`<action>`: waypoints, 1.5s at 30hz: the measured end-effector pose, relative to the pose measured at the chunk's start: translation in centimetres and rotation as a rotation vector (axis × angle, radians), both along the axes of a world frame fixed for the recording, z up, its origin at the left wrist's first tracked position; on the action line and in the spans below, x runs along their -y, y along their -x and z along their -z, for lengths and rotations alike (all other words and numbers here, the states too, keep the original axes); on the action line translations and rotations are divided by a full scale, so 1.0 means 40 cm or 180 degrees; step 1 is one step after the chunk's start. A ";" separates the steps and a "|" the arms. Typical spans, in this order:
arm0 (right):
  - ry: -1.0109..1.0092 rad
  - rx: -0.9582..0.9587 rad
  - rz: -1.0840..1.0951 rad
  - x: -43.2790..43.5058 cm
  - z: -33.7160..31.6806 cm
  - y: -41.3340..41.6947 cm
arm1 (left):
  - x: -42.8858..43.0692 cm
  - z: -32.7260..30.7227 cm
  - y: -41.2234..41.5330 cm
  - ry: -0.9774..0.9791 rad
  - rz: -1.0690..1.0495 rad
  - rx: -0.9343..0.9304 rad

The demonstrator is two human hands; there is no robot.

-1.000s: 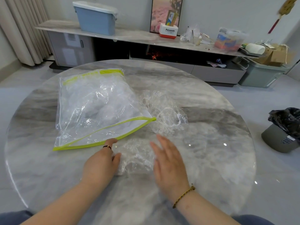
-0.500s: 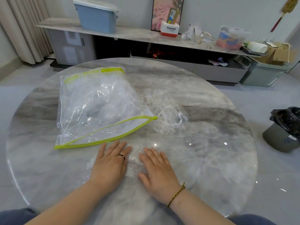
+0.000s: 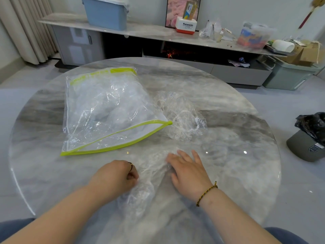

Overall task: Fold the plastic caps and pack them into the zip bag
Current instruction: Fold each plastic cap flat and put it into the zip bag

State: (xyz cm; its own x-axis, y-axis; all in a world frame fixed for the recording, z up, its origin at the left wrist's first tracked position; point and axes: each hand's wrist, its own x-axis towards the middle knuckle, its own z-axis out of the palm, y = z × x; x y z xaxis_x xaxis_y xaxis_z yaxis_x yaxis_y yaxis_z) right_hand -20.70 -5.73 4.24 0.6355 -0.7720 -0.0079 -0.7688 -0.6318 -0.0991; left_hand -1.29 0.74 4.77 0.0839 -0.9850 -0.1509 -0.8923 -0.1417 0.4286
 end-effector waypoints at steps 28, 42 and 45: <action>-0.1549 0.2963 0.1291 -0.070 0.029 -0.045 | -0.011 -0.009 0.019 0.0141 0.0702 0.0367; 0.0680 0.1330 -0.0484 -0.058 0.057 -0.049 | 0.014 0.028 0.046 0.0853 -0.0376 0.0042; 0.0604 0.1026 -0.0223 -0.042 0.074 -0.048 | 0.023 0.035 0.030 0.1154 -0.0091 -0.0491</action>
State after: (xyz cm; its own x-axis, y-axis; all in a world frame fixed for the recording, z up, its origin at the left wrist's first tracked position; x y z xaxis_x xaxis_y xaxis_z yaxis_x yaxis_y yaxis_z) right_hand -18.79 -4.05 1.26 0.6332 -0.6952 0.3402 -0.6716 -0.7120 -0.2049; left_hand -2.50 -0.18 3.39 0.1155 -0.9743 0.1933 -0.8115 0.0197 0.5841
